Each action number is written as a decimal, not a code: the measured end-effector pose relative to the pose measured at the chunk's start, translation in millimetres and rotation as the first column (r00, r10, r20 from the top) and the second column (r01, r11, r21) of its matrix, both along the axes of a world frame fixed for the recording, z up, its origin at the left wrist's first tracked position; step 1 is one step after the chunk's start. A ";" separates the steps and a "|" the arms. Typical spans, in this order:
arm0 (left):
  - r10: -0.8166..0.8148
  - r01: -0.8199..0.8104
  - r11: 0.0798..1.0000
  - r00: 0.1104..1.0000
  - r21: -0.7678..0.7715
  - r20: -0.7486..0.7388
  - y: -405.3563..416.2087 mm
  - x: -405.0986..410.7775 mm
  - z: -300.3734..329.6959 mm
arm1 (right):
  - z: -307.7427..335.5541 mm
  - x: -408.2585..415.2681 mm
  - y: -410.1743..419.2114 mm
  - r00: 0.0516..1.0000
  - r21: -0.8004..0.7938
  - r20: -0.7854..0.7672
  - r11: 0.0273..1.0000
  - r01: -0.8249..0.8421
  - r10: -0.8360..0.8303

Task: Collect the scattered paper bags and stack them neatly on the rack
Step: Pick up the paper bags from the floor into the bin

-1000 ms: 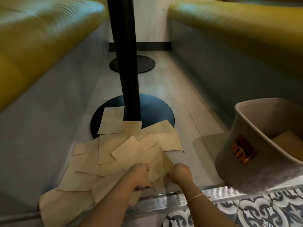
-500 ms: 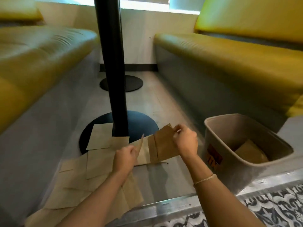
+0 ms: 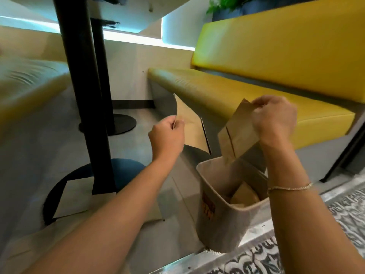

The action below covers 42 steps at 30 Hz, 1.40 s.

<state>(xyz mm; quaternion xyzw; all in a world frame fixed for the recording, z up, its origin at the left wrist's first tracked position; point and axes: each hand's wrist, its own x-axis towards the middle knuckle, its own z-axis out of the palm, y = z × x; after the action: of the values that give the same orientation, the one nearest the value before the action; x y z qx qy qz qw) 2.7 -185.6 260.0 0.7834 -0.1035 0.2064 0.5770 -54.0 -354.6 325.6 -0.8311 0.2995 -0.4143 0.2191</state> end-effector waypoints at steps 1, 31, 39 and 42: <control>-0.030 0.030 1.000 1.000 -0.002 0.010 -7.7 -3.6 4.7 | -2.4 0.6 -6.6 0.998 0.007 -0.062 1.000 0.005 -0.005; 0.325 0.298 0.652 0.721 0.697 -0.612 103.8 19.7 -240.4 | -237.9 62.2 117.0 0.459 0.308 -0.718 0.830 -0.465 0.524; 0.295 0.356 0.517 0.780 0.778 -0.552 138.3 57.5 -290.8 | -321.4 73.8 117.9 0.329 0.383 -0.807 0.860 -0.337 0.489; 0.199 0.370 0.443 0.847 0.816 -0.493 129.4 69.7 -302.3 | -337.5 83.1 117.0 0.339 0.412 -0.797 0.861 -0.298 0.499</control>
<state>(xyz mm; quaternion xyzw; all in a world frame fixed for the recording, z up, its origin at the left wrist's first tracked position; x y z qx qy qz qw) 72.4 -56.2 -42.3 0.9840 -0.0767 -0.1315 0.0922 29.1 -237.6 -11.9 -0.9430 0.1933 0.1780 0.2042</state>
